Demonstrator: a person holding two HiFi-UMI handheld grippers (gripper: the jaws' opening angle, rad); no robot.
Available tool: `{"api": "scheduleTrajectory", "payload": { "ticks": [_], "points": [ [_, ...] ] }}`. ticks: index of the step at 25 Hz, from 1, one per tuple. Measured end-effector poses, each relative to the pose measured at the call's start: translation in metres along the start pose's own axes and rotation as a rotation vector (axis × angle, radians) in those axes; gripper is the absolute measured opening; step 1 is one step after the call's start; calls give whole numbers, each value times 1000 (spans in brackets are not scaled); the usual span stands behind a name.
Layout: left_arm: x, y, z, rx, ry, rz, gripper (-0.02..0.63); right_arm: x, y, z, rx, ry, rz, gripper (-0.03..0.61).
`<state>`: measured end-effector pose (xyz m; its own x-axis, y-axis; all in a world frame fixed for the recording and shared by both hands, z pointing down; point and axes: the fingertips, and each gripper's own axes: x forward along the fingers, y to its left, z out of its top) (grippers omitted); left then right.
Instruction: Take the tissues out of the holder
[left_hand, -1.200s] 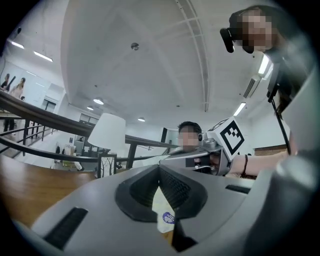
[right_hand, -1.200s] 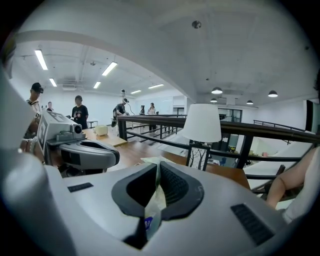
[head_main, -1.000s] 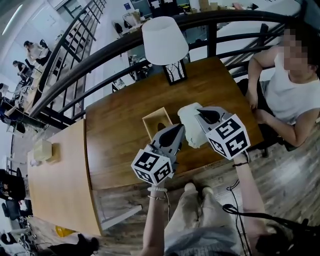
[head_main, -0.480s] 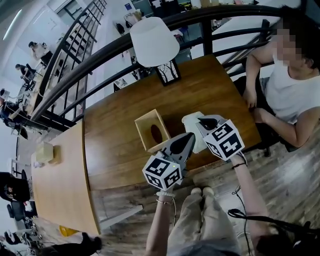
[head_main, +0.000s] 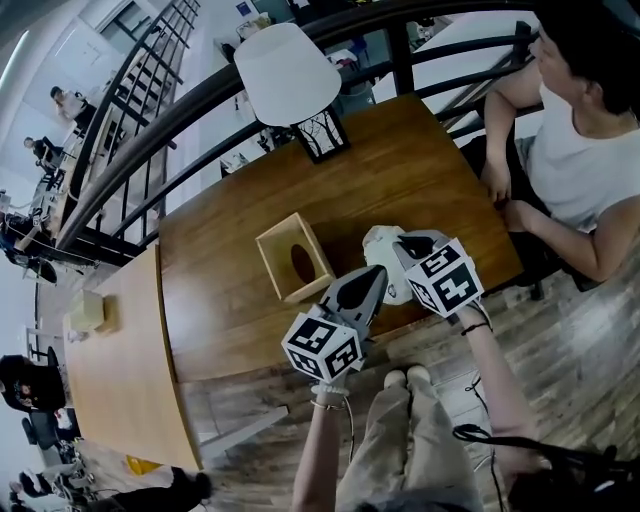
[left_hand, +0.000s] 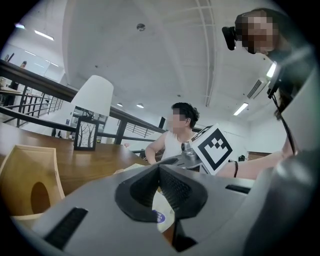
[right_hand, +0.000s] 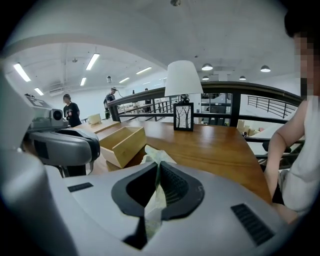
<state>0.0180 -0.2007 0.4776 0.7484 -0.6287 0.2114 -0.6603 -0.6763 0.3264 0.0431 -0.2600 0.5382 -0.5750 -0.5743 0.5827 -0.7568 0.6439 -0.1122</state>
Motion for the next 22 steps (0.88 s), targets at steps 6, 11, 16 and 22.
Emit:
{"api": "scheduleTrajectory", "payload": {
  "ticks": [6, 11, 16, 22],
  "points": [
    [3, 0, -6, -11, 9, 4, 8, 5, -3, -16, 11, 80, -10, 12],
    [2, -1, -10, -16, 16, 2, 8, 7, -2, -19, 24, 92, 3, 25],
    [1, -1, -11, -15, 18, 1, 8, 3, -2, -17, 60, 66, 12, 120],
    [-1, -4, -6, -6, 10, -8, 8, -9, -10, -17, 58, 45, -35, 142]
  ]
}}
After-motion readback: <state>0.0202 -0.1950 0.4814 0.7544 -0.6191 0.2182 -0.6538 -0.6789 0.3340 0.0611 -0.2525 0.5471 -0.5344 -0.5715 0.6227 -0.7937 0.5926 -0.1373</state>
